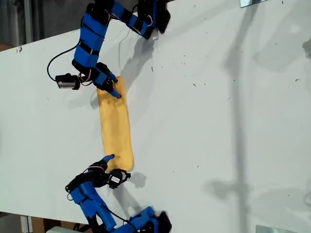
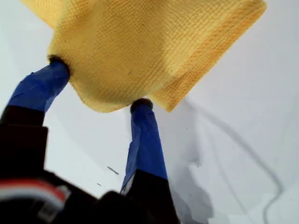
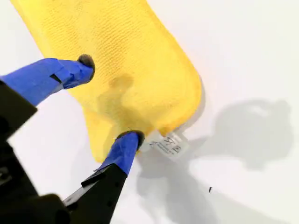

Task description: Grasp corners of a square towel and fold twice.

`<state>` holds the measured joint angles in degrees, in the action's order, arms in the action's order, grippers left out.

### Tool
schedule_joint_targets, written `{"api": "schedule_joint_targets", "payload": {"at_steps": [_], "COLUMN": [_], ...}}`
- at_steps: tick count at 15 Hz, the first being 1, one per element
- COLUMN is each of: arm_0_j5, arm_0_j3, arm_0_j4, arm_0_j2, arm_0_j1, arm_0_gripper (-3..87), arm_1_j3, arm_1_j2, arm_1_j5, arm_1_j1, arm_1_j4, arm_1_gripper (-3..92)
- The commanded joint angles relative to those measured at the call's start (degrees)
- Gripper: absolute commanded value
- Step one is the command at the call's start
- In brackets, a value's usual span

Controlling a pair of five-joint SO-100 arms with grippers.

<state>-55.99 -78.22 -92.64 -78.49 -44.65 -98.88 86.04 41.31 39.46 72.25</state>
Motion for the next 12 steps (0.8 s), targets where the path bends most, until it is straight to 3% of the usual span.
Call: {"api": "schedule_joint_targets", "payload": {"at_steps": [1,3,4,9,12], "arm_0_j5": [-0.4,1.2,1.1,-1.7,-3.0], "arm_0_j3": [0.6,4.4,0.8,0.7,-0.3], "arm_0_j4": [0.4,-3.5,-0.8,-1.9,-2.1], "arm_0_j2": [-4.1,-3.1,-6.9,-6.9,-10.6], "arm_0_j1": [-1.8,-3.5,-4.0,-0.3,1.5], "arm_0_gripper": [29.7,30.9,31.6,32.0,31.8], "arm_1_j3": [0.8,0.8,0.9,3.3,6.3], "arm_1_j2": [1.5,1.8,1.8,3.3,10.4], "arm_1_j5": [0.5,0.5,0.4,-1.8,-2.2], "arm_1_j1": [0.4,0.6,1.0,7.6,6.9], "arm_1_j4": [-0.4,-0.4,-0.2,4.2,12.3], "arm_1_gripper": [30.6,30.5,30.4,32.5,32.6]}}
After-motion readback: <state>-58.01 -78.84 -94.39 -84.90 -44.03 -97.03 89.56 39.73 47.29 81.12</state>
